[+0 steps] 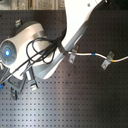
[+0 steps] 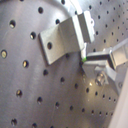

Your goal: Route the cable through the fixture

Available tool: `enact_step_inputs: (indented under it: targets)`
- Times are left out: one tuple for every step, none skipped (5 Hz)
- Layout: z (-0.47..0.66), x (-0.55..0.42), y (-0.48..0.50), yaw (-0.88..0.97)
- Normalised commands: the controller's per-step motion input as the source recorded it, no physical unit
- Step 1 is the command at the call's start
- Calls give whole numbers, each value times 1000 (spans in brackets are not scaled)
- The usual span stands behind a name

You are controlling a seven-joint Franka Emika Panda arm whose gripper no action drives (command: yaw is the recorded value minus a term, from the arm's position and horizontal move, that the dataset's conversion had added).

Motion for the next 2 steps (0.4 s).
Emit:
enact_step_inputs:
  targets:
    - [-17,0,0,0]
    - [-374,-67,-118,0]
